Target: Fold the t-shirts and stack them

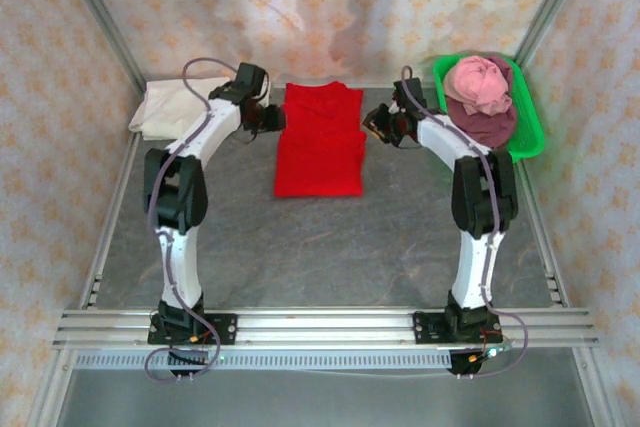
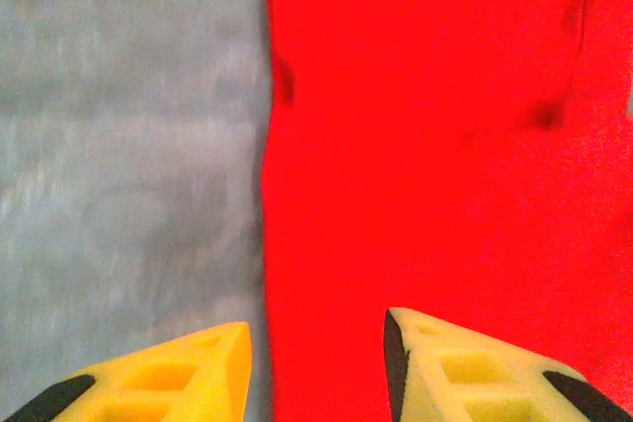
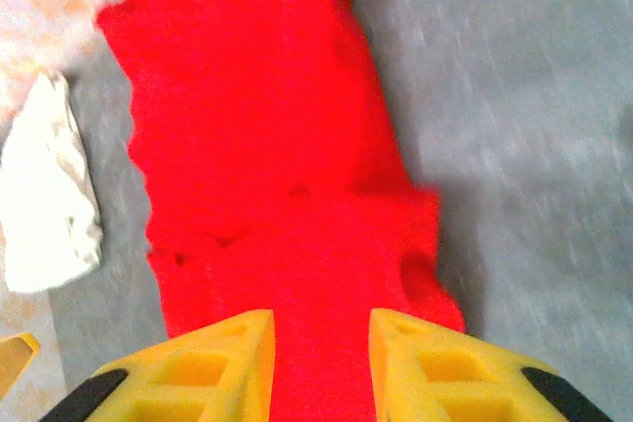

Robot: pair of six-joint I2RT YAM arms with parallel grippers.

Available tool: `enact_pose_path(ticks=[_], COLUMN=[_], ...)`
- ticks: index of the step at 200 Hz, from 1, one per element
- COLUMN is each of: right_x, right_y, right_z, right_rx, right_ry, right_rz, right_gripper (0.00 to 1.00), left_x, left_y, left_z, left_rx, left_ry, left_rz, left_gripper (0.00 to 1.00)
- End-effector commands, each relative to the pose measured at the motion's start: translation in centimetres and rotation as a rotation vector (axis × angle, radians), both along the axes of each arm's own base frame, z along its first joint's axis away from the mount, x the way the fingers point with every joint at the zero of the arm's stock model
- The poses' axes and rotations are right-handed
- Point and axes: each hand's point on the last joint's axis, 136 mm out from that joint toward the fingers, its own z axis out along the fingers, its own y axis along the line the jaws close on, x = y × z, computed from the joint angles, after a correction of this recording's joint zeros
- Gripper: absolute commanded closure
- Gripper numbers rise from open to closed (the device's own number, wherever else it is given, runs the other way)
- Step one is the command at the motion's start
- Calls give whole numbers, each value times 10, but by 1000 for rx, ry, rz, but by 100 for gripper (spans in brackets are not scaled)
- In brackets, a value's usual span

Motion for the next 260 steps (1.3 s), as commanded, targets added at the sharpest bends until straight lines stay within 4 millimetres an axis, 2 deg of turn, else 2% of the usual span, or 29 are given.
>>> enact_pose_path(ticks=[1,12,28,45,71,91,138,175,190,215,241,260], right_x=[-34,-44,-49,-47,-38,-41,-76,-117,-132,-142,-135,-127], right_y=[35,48,63,72,69,64,48,48,50,43,36,31], right_z=[19,10,-6,-28,-57,-82,-121,-138,-135,-111,-72,-47], right_rx=[18,48,80,74,30,-14,-35,1,13,28,27,10], right_ry=[-108,-91,-56,-26,-7,32,112,163,181,156,78,7], right_rz=[134,168,195,209,187,181,158,154,154,109,64,40], right_gripper=[73,77,89,92,94,97,99,99,99,98,86,81], left_x=[-14,-26,-34,-37,-42,-51,-88,-127,-143,-158,-162,-168], left_y=[-22,-30,-43,-52,-49,-45,-32,-38,-41,-33,-14,-8], left_z=[4,-13,-34,-55,-90,-109,-134,-141,-132,-103,-73,-71], left_rx=[-83,-107,-128,-128,-113,-107,-86,-97,-115,-137,-102,-156], left_ry=[-105,-71,-39,-19,35,61,115,173,176,139,95,151], left_rz=[6,0,-27,-41,-14,1,31,16,28,86,144,179], left_gripper=[62,64,67,69,72,72,72,73,73,72,63,61])
